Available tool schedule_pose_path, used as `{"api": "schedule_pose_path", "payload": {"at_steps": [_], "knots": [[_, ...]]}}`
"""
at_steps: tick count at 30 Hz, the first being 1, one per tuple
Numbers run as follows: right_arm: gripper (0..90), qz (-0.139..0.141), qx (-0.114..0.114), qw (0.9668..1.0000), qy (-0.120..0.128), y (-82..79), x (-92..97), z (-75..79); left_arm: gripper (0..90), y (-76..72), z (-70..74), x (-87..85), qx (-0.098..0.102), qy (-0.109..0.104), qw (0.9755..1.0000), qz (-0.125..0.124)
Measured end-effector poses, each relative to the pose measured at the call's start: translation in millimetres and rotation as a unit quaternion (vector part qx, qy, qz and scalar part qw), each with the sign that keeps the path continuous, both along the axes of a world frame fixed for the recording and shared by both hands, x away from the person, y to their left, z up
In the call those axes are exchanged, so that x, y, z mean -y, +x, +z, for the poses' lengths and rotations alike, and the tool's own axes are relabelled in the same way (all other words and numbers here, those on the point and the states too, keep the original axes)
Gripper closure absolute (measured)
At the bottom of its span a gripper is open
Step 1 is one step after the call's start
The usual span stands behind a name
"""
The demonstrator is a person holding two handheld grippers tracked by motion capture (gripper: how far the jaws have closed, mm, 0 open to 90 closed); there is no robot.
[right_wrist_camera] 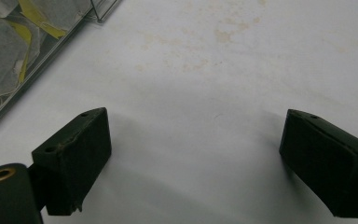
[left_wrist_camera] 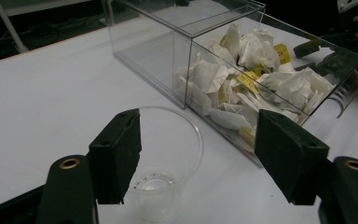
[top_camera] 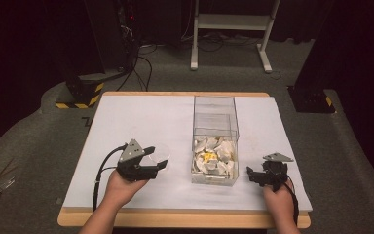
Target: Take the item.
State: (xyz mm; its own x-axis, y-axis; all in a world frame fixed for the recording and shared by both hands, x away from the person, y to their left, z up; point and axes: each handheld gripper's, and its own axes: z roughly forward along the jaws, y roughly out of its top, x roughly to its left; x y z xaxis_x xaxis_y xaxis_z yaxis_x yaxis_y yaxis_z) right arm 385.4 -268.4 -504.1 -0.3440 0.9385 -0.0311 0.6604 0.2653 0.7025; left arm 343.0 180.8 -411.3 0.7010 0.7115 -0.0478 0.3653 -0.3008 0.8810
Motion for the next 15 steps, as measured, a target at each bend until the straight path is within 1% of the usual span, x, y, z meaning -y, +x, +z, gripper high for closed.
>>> {"api": "schedule_pose_path", "payload": {"at_steps": [2, 5, 11, 12, 15], "knots": [[8.7, 0.000, 0.000, 1.0000, 0.000, 0.0, 0.0, 0.0, 32.0, 1.3, 1.3, 3.1, 0.000, -0.004, 1.0000, -0.003], [8.7, 0.000, 0.000, 1.0000, 0.000, 0.0, 0.0, 0.0, 32.1, 2.6, 2.7, 6.7, 0.001, -0.003, 1.0000, -0.006], [8.7, 0.000, 0.000, 1.0000, 0.000, 0.0, 0.0, 0.0, 32.8, 6.0, 5.2, 20.2, 0.000, -0.006, 0.9998, -0.021], [8.7, 0.000, 0.000, 1.0000, 0.000, 0.0, 0.0, 0.0, 32.8, 6.7, 5.4, 22.4, 0.001, -0.004, 0.9997, -0.025], [8.7, 0.000, 0.000, 1.0000, 0.000, 0.0, 0.1, 0.0, 33.2, 7.7, 5.2, 29.6, -0.002, -0.004, 0.9995, -0.031]]}}
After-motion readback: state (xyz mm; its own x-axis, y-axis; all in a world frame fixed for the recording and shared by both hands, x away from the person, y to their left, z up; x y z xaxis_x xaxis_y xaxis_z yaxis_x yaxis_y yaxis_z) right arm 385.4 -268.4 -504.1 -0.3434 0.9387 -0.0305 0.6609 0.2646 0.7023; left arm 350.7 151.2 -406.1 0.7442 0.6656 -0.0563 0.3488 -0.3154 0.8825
